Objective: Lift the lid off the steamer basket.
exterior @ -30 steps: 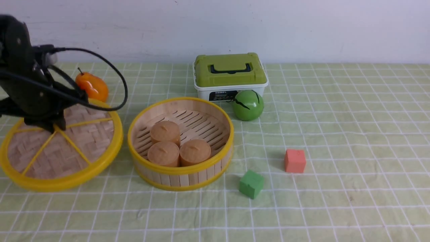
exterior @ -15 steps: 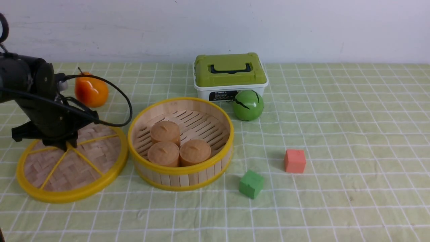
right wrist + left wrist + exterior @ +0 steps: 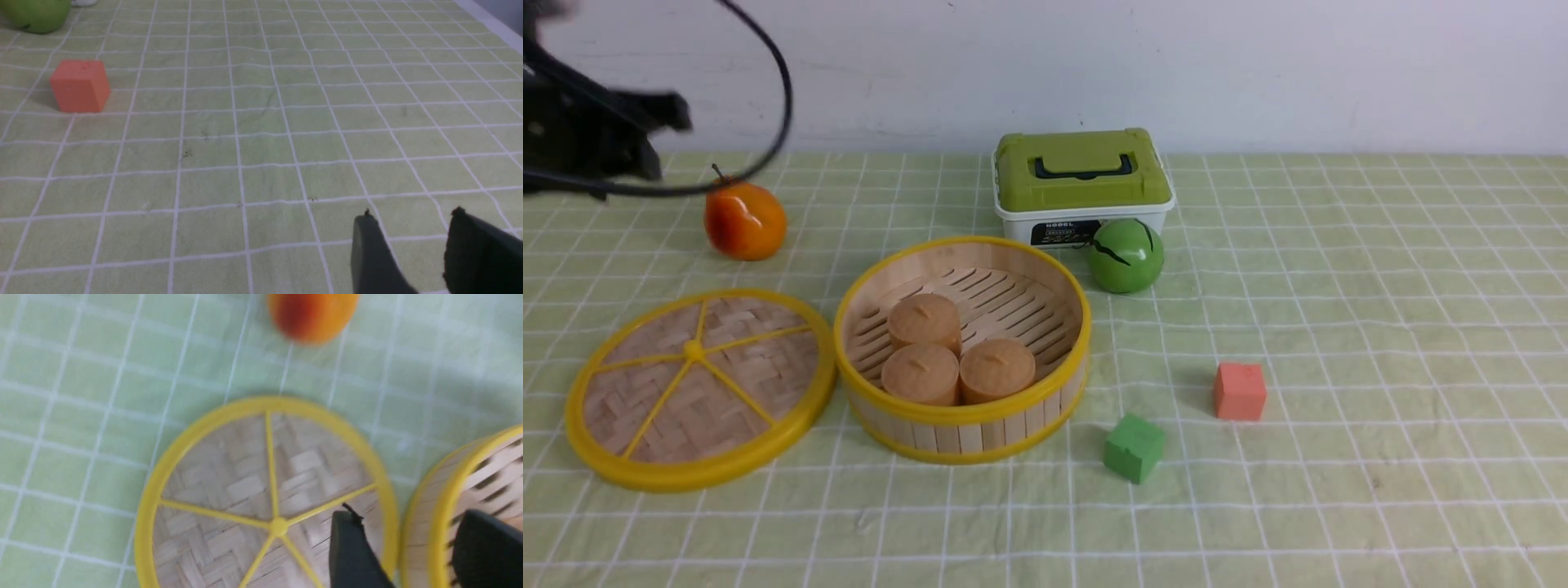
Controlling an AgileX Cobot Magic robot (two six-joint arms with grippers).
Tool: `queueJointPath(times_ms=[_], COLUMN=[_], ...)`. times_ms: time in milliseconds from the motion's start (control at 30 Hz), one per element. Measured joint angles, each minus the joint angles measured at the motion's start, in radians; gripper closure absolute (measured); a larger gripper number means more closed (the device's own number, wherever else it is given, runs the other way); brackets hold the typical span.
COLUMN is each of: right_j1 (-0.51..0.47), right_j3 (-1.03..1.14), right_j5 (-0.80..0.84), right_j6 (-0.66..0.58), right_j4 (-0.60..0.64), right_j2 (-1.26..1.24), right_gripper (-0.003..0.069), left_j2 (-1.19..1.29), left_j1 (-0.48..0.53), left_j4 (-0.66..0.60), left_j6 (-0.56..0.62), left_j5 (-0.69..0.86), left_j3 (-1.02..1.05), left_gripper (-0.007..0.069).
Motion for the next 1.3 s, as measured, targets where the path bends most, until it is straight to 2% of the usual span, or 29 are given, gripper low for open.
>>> queueJointPath(times_ms=[33,67,100,133,167,300,433,667,867,1067,1200,1300], right_j1=[0.0,0.0,0.0,0.0,0.0,0.0,0.0,0.0,0.0,0.0,0.0,0.0], right_j3=[0.0,0.0,0.0,0.0,0.0,0.0,0.0,0.0,0.0,0.0,0.0,0.0], right_j5=[0.0,0.0,0.0,0.0,0.0,0.0,0.0,0.0,0.0,0.0,0.0,0.0], right_j6=[0.0,0.0,0.0,0.0,0.0,0.0,0.0,0.0,0.0,0.0,0.0,0.0], right_j4=[0.0,0.0,0.0,0.0,0.0,0.0,0.0,0.0,0.0,0.0,0.0,0.0], right_j2=[0.0,0.0,0.0,0.0,0.0,0.0,0.0,0.0,0.0,0.0,0.0,0.0], right_gripper=[0.0418,0.0418,0.0418,0.0418,0.0418,0.0418,0.0418,0.0418,0.0418,0.0418,0.0418,0.0418], left_j2=[-0.132,-0.203,-0.218,-0.313,-0.392,-0.577,-0.839,-1.17,-1.276,-1.277,-1.277,-1.312], left_j1=[0.0,0.0,0.0,0.0,0.0,0.0,0.0,0.0,0.0,0.0,0.0,-0.059], left_j4=[-0.002,-0.003,-0.003,-0.004,-0.004,-0.013,-0.079,-0.29,-0.42,-0.446,-0.406,-0.323], left_j6=[0.01,0.017,0.018,0.036,0.061,0.121,0.178,0.285,0.428,0.453,0.455,0.457], left_j5=[-0.021,-0.034,-0.036,-0.049,-0.06,-0.07,-0.134,-0.247,-0.255,-0.254,-0.254,-0.265], left_j3=[0.0,0.0,0.0,0.001,0.011,0.082,0.336,0.825,1.05,1.14,1.167,1.18], left_gripper=[0.0435,0.0492,0.0503,0.0583,0.063,0.0637,0.0637,0.0637,0.0637,0.0637,0.0637,0.0637])
